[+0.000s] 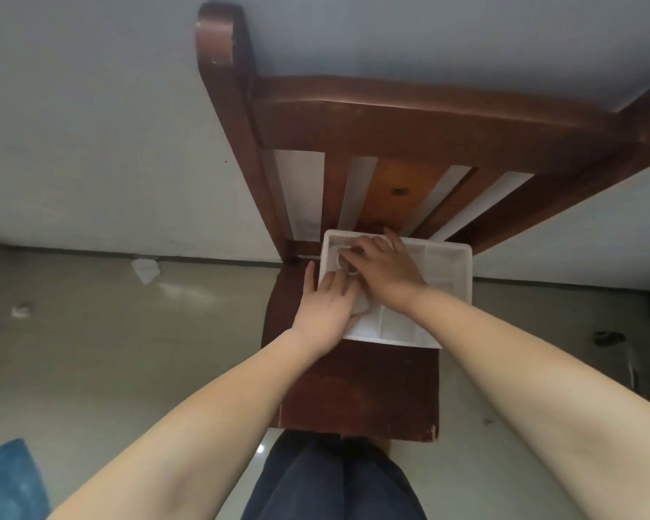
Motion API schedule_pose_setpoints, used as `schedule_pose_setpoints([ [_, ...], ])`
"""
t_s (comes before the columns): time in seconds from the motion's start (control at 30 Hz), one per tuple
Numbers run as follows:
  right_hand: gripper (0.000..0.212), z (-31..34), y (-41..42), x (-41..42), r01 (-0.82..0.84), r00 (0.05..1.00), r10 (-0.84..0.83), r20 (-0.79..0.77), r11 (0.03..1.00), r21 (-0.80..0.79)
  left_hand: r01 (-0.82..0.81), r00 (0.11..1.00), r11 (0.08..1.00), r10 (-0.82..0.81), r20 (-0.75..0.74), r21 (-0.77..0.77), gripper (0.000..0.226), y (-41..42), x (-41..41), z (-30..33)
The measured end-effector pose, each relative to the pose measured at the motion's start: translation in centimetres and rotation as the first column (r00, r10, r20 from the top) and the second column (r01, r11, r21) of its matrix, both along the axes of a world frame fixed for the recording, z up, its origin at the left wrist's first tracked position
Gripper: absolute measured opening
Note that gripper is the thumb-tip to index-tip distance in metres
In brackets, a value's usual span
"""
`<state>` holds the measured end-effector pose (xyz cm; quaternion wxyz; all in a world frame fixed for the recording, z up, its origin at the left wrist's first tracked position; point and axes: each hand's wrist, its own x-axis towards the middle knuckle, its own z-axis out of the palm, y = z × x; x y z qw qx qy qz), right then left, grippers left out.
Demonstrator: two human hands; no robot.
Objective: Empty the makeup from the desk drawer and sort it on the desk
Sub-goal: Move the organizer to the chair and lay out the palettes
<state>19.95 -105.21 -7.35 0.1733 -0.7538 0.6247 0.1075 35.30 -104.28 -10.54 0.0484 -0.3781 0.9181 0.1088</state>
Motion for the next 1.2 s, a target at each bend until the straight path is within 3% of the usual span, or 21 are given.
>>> schedule_pose_setpoints([
  [0.17, 0.041, 0.1, 0.1, 0.1, -0.002, 1.0, 0.002, -0.013, 1.0, 0.014, -0.024, 0.999, 0.999, 0.025, 0.022, -0.027, 0.058, 0.5, -0.4, 0.2],
  [0.4, 0.041, -0.1, 0.4, -0.4, 0.025, 1.0, -0.025, 0.014, 1.0, 0.004, -0.058, 0.997, 0.997, 0.056, 0.049, 0.049, 0.054, 1.1, -0.6, 0.5],
  [0.6, 0.051, 1.3, 2.4, -2.0, 0.067, 0.984, -0.04, 0.171, 0.985, -0.159, -0.161, 0.986, 0.987, 0.162, -0.044, 0.027, 0.046, 2.3, 0.5, 3.2],
  [0.67, 0.049, 2.7, 3.5, -2.3, 0.103, 0.96, -0.058, 0.275, 0.983, -0.15, -0.234, 0.966, 0.971, 0.238, -0.1, 0.049, 0.046, 3.6, 1.0, 4.7],
  [0.83, 0.031, 5.8, 8.1, -1.9, -0.02, 0.938, 0.079, 0.337, 0.984, -0.176, -0.548, 0.762, 0.796, 0.601, -0.241, 0.256, 0.052, 10.4, 2.3, 9.0],
  [1.0, 0.031, 8.4, 13.3, 1.1, -0.246, 0.899, 0.313, 0.306, 0.94, -0.237, -0.744, 0.565, 0.615, 0.787, -0.247, 0.259, 0.056, 19.3, 4.9, 11.4],
  [1.2, 0.034, 9.8, 21.1, 9.3, -0.576, 0.752, 0.611, 0.247, 0.792, -0.204, -0.925, 0.185, 0.26, 0.945, -0.268, 0.277, 0.053, 32.9, 10.0, 13.1],
])
